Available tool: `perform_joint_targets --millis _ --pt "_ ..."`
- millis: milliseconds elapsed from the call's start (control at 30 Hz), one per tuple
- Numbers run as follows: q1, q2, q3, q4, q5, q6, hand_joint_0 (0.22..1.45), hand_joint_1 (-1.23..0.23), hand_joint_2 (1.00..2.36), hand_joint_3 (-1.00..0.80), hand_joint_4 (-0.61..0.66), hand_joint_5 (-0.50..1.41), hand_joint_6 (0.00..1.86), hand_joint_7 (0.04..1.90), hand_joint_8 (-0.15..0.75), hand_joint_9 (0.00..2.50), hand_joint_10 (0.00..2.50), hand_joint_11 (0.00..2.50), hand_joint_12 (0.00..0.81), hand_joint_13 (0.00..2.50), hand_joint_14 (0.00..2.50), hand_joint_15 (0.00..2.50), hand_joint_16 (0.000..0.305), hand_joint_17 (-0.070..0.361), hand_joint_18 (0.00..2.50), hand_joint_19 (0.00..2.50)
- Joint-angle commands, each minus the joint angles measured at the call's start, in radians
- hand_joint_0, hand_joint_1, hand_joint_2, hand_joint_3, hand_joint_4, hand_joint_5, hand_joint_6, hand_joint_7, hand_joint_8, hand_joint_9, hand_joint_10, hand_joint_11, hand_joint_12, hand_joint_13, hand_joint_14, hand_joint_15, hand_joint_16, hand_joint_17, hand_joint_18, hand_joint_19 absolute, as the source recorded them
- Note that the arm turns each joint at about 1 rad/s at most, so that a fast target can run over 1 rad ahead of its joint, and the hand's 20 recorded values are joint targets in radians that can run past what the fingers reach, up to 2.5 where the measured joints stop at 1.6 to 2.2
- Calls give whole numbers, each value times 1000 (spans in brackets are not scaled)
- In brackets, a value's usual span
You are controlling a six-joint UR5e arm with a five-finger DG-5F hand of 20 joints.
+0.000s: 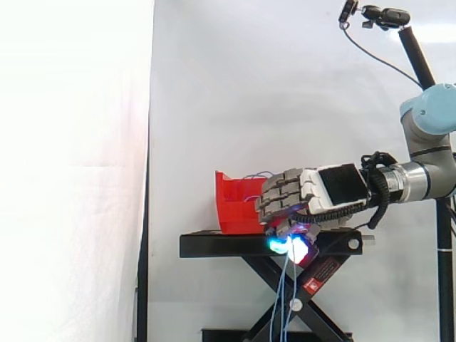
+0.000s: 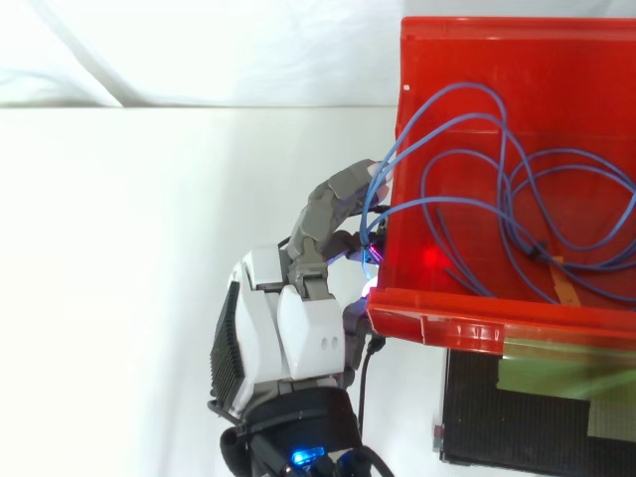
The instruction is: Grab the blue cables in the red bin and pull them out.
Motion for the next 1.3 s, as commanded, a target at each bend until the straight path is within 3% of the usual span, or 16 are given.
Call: perform_joint_targets --millis 0,700,800,833,867,1000,1133,1267 --pt "2 0 0 -13 8 1 927 -808 1000 -1000 198 998 380 668 282 828 19 550 336 775 20 506 42 95 580 610" --pt "16 2 2 -11 5 136 940 -792 1000 -1000 207 989 471 637 282 826 20 539 337 778 20 504 42 95 585 609" --pt "25 2 5 -11 4 193 941 -792 1000 -1000 200 989 472 638 281 825 19 543 339 778 20 510 42 95 583 610" --pt "31 2 12 -10 4 245 941 -792 1000 -1000 199 989 473 637 285 825 19 544 336 777 21 508 42 95 582 608" --pt "31 2 12 -10 4 245 941 -792 1000 -1000 199 990 473 631 282 825 19 550 338 777 19 504 42 95 582 610" --pt "48 2 14 6 4 382 941 -792 1000 -1000 199 989 475 637 282 821 20 544 337 776 21 502 42 95 582 608" --pt "71 2 46 19 5 515 941 -792 1000 -1000 203 989 476 630 284 826 21 550 341 777 19 502 42 95 581 608" --pt "85 2 74 19 5 591 941 -791 1000 -1000 201 989 475 630 283 826 19 543 338 776 21 504 42 95 581 610"
